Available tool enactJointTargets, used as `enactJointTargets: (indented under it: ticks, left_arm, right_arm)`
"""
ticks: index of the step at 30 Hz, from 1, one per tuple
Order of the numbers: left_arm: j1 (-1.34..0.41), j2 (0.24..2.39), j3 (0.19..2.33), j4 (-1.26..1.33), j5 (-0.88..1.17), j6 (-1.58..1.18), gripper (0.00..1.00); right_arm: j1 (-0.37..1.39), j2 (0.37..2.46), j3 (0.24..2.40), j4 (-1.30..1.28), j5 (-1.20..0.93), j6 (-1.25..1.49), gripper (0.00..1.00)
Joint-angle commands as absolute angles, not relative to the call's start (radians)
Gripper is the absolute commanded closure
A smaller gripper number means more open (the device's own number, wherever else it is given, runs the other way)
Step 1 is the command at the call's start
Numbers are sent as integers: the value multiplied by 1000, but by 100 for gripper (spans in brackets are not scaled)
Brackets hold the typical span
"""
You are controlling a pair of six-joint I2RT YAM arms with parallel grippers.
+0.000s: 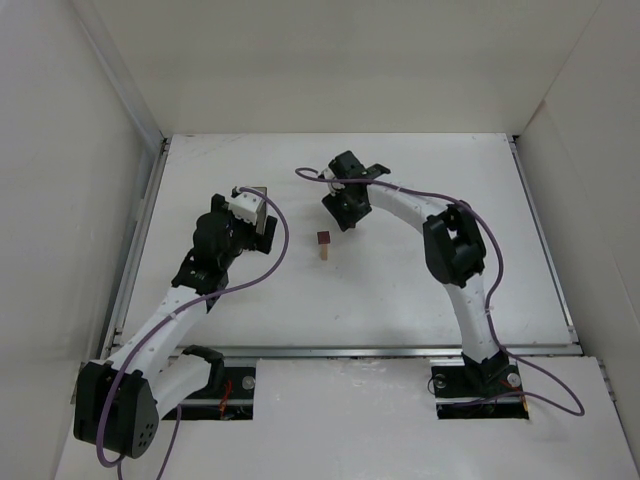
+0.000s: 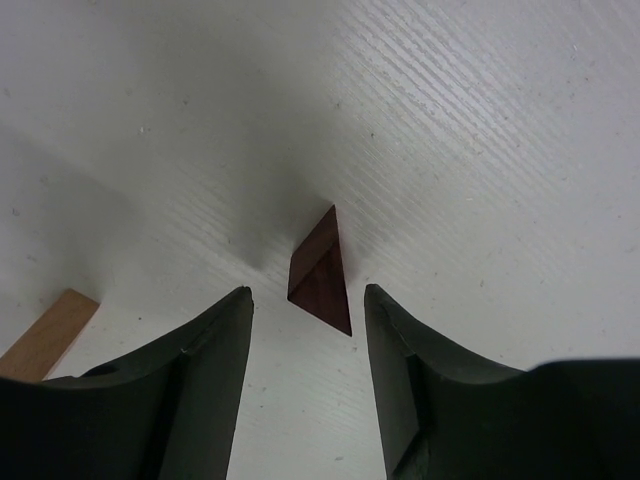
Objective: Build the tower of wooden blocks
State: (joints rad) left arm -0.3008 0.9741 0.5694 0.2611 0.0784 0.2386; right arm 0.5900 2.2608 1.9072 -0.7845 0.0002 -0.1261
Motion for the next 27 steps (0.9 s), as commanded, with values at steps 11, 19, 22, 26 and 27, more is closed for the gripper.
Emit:
enactJointTargets:
  ticks: [11,19,22,26,27]
  left_arm:
    - [-298,969,612,288,94,244,0]
    - [-298,969,621,278,136,264,0]
    - [-298,969,621,267,159,275,0]
    - [-298,960,656,255,198,302,0]
    - [-298,960,685,246,215,302,0]
  right_arm:
    - [597,2270,1960,-749,0,-109,92]
    - [584,2189,1916,-655,-38,-65,100]
    - [566,2143,1888,-621,-48,-26,100]
    - [543,2024,1827,-504,-37,37,100]
    - [534,1988,1807,-470,-37,46,100]
